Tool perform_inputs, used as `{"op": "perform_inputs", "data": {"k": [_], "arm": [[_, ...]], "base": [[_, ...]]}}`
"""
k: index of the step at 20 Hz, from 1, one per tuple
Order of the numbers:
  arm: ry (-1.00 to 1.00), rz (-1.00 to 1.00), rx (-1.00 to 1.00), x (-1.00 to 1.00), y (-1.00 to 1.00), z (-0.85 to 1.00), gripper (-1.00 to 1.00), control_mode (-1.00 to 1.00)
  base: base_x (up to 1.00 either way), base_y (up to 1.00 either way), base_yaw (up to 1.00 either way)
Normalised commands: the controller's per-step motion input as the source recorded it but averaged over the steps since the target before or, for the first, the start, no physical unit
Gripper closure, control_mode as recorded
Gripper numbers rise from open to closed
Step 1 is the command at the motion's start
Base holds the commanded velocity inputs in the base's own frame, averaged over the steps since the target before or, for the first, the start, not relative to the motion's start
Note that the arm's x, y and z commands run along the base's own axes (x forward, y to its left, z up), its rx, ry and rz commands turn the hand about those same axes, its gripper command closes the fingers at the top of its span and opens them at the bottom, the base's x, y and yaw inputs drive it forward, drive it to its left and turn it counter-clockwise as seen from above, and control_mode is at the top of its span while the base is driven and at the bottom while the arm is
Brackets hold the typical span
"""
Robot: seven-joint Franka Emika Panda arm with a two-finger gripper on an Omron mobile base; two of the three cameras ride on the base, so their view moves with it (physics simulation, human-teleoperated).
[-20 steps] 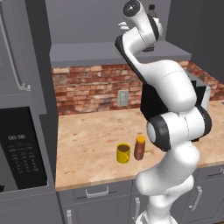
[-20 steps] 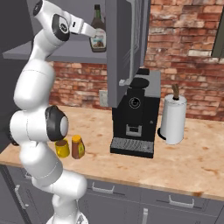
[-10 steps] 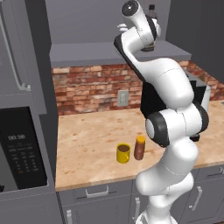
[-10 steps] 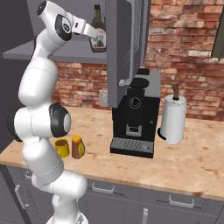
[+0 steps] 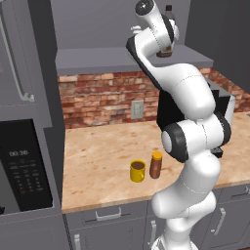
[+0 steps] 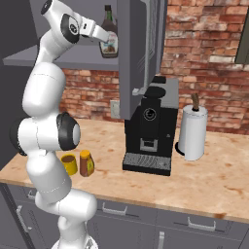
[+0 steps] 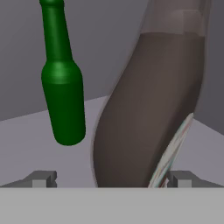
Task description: Pick the syrup bottle and honey bottle from the cabinet and place them next to the mug.
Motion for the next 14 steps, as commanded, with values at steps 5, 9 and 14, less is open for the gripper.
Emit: {"op": "perform_inputs", "data": {"k": [5, 9, 14], "arm": [[0.00, -0.02, 0.00, -0.02, 0.00, 0.00, -1.00, -1.00], [0.00, -0.04, 0.00, 0.00, -0.07, 0.00, -1.00, -1.00], [-0.01, -0.06, 0.00, 0.00, -0.18, 0.00, -1.00, -1.00]], "base": [[0.00, 0.00, 0.00], [0.00, 0.00, 0.00], [0.00, 0.00, 0.00]]}}
